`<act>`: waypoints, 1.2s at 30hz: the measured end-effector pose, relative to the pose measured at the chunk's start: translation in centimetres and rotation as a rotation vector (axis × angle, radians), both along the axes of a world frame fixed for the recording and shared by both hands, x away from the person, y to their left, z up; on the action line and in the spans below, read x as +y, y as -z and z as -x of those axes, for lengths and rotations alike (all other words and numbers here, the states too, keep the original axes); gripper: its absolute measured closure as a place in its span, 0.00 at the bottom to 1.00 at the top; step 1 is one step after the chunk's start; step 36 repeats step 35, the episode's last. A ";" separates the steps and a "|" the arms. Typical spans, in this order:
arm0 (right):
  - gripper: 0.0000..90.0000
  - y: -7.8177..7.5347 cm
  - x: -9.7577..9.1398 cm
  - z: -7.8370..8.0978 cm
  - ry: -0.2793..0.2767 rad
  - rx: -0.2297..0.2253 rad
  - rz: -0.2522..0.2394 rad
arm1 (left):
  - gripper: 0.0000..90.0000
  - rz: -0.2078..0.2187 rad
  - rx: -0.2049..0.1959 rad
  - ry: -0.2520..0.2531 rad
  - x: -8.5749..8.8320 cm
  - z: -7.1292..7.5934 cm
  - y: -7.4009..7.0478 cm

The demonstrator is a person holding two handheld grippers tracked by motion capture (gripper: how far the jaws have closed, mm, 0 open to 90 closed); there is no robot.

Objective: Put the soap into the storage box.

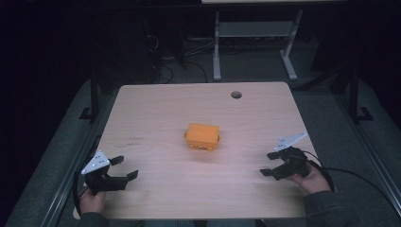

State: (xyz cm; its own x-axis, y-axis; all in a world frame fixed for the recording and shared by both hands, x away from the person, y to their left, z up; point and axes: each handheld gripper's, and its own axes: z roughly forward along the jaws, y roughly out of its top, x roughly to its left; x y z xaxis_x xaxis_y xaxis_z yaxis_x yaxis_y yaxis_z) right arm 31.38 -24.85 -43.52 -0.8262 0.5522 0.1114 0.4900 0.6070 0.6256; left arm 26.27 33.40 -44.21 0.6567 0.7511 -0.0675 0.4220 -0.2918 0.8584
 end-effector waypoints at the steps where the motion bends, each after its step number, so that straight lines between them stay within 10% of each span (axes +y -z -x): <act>1: 0.29 0.1 -0.1 0.1 0.002 0.000 -0.002 | 0.16 0.000 0.000 0.000 0.0 0.0 0.0; 36: 0.16 2.6 -1.5 5.9 0.141 -0.097 -0.039 | 0.16 -0.006 0.003 0.012 -0.1 0.0 -0.3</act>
